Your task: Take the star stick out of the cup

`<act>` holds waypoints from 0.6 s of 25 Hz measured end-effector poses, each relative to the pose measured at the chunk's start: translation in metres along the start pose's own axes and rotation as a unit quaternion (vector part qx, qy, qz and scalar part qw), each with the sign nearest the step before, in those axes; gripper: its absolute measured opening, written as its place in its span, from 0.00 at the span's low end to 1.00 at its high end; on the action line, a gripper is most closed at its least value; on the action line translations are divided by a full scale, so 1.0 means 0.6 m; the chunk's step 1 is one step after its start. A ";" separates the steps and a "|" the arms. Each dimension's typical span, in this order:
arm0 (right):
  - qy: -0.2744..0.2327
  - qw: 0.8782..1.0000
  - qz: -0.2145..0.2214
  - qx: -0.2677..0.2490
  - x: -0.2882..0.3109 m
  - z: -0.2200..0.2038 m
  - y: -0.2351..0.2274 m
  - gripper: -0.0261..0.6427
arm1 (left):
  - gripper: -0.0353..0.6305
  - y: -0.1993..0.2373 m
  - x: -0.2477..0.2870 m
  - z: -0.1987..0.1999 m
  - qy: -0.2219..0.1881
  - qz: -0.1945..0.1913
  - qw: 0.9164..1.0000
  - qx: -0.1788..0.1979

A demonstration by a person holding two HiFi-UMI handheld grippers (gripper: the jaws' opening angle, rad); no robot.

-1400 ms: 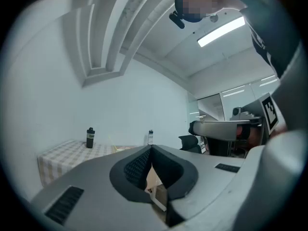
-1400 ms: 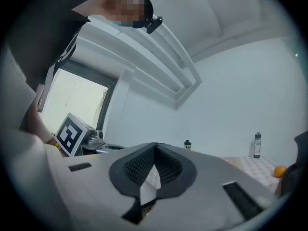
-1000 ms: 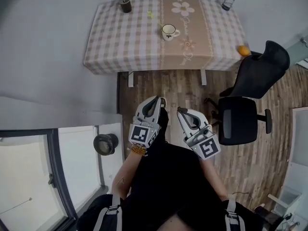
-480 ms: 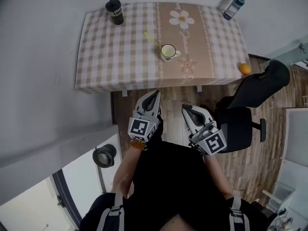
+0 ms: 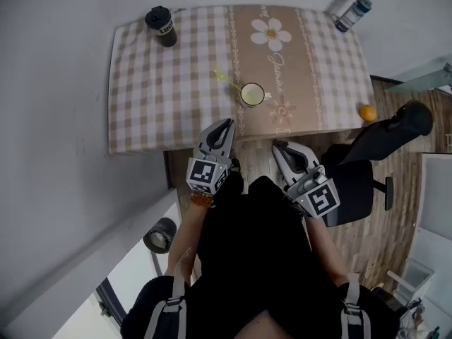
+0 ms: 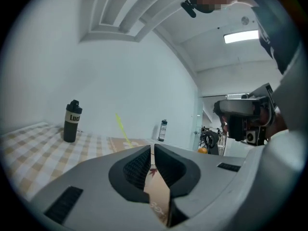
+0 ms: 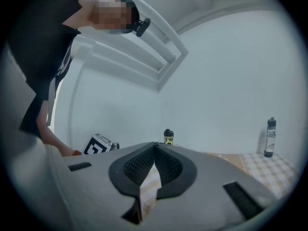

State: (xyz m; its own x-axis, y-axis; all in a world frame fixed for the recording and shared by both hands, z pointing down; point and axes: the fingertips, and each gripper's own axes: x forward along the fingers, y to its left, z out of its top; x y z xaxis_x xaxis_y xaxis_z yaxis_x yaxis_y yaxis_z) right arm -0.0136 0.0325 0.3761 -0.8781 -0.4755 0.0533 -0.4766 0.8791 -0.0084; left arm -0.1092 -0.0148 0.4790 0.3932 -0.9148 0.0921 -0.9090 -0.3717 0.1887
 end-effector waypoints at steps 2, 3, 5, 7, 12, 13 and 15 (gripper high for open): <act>-0.009 1.000 -0.003 -0.001 0.012 0.005 -0.015 0.04 | 0.09 0.008 0.028 0.004 0.001 -0.011 1.000 0.015; -0.005 1.000 -0.007 0.000 0.013 0.003 -0.023 0.04 | 0.09 0.012 0.041 0.004 0.004 -0.018 1.000 0.013; 0.000 1.000 -0.016 0.004 0.016 -0.006 -0.038 0.04 | 0.16 0.024 0.064 -0.007 0.020 -0.030 0.999 0.004; -0.006 1.000 -0.019 0.016 0.023 -0.013 -0.052 0.04 | 0.21 0.042 0.087 -0.025 0.041 -0.033 0.999 0.002; 0.002 0.999 -0.011 0.032 0.044 -0.037 -0.091 0.04 | 0.21 0.071 0.133 -0.053 0.063 -0.028 0.998 -0.002; 0.006 0.999 -0.013 0.030 0.047 -0.041 -0.101 0.04 | 0.21 0.075 0.140 -0.057 0.065 -0.028 0.997 -0.007; 0.017 0.999 -0.024 0.028 0.051 -0.051 -0.121 0.04 | 0.21 0.082 0.153 -0.065 0.070 -0.029 0.997 -0.020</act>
State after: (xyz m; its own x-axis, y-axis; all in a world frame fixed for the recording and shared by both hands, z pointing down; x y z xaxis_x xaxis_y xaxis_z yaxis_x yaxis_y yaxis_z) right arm -0.0044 -0.0450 0.4091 -0.8528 -0.5144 0.0897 -0.5202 0.8520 -0.0600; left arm -0.1123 -0.1107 0.5347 0.4626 -0.8601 0.2152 -0.8791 -0.4135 0.2370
